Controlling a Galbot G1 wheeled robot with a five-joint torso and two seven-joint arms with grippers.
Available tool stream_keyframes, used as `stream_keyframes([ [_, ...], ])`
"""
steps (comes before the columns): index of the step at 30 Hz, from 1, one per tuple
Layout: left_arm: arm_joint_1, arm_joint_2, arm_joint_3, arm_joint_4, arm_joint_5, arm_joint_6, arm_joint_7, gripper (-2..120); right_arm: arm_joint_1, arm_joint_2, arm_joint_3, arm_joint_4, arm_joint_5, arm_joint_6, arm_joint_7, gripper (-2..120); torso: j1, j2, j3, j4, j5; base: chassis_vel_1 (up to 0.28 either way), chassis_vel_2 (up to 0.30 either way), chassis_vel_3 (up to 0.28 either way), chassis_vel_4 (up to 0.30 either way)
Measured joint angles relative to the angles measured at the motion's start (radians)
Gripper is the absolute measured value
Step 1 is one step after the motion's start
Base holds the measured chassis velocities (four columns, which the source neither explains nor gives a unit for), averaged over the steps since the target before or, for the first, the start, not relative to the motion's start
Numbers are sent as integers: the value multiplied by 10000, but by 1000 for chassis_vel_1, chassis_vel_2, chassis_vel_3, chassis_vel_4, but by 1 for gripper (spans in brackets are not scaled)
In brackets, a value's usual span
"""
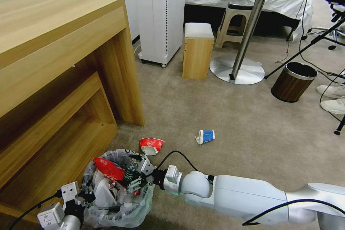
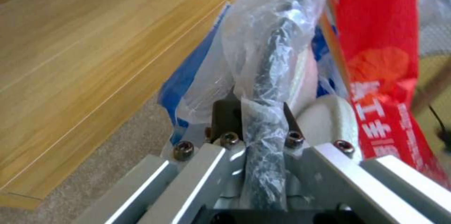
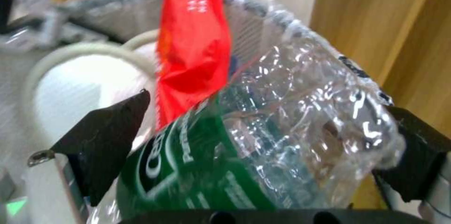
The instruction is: Pick up the trash bin and place the garbage on the floor into it.
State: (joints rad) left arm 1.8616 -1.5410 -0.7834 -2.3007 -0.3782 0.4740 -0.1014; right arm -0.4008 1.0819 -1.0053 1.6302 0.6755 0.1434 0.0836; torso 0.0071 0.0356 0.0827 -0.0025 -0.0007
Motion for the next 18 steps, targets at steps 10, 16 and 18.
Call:
stream_keyframes([
  [10,-97,-25,98,135,89,-101,106,1,419,526,141,-177,51,-180,170,100,0,0,0,0,2,0,0,0,0],
  [16,-191,4,87,244,80,-35,106,1,569,442,14,5,98,-268,215,100,0,0,0,0,1,0,0,0,0],
  [18,-210,9,81,271,75,-4,109,1,568,407,1,56,101,-229,181,100,0,0,0,0,1,0,0,0,0],
])
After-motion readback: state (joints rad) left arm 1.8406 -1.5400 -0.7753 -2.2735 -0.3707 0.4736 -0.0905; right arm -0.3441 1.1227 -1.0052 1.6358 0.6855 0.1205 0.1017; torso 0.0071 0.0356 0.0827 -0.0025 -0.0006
